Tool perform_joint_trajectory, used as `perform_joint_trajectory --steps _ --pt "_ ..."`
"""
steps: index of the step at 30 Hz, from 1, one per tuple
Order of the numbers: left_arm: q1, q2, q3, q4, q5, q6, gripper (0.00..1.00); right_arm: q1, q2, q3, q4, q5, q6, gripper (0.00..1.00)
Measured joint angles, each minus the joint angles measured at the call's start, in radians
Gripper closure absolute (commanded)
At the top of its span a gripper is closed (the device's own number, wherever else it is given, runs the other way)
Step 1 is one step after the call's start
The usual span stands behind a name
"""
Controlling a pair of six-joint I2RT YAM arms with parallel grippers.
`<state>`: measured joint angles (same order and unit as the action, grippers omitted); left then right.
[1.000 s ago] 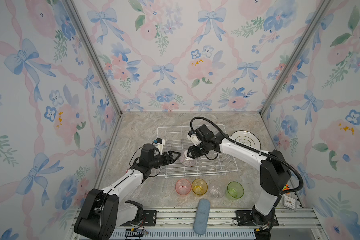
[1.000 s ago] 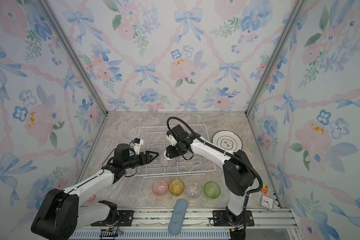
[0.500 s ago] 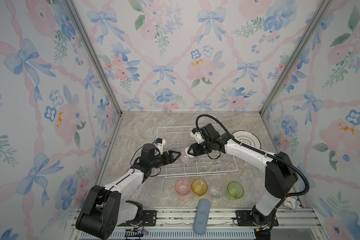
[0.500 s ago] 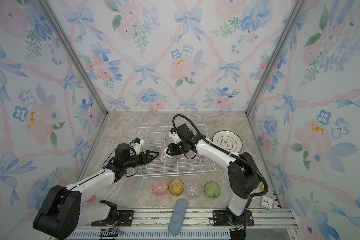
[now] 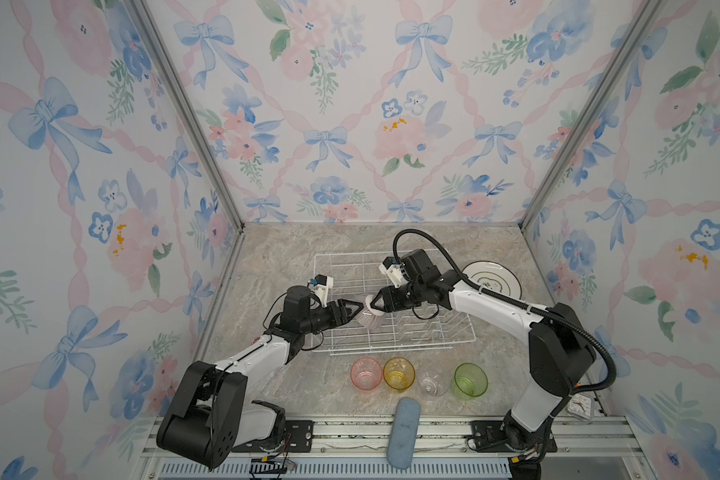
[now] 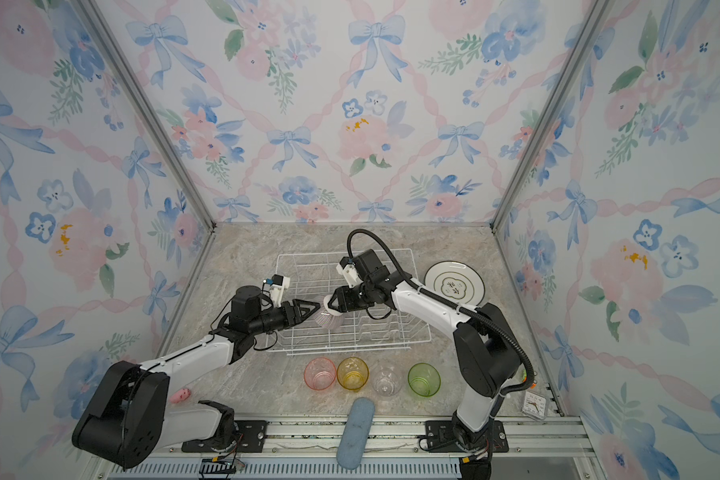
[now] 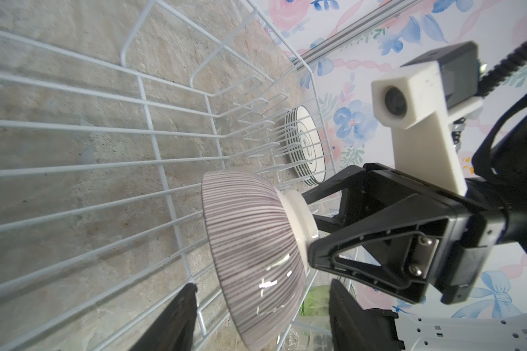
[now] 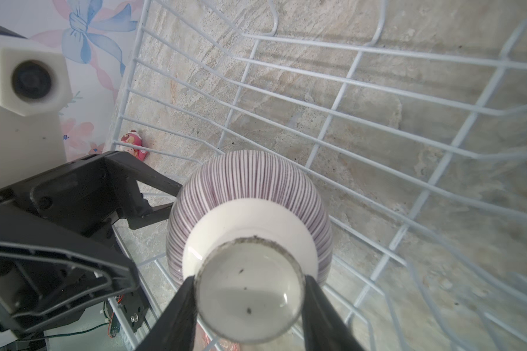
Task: Unload the mixed dishes from the dish rack
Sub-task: 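Lift the striped bowl with the right gripper while the left gripper draws back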
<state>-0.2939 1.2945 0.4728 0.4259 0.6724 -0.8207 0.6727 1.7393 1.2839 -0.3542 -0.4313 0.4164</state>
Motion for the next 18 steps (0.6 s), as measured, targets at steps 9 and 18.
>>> perform_joint_trajectory --steps 9,18 --pt "0.000 0.009 -0.011 0.023 0.002 -0.019 0.38 -0.001 0.000 -0.010 0.031 -0.019 0.023 0.81" --pt "0.000 0.009 -0.016 0.023 0.006 -0.025 0.48 -0.003 0.000 -0.011 0.051 -0.033 0.030 0.80"
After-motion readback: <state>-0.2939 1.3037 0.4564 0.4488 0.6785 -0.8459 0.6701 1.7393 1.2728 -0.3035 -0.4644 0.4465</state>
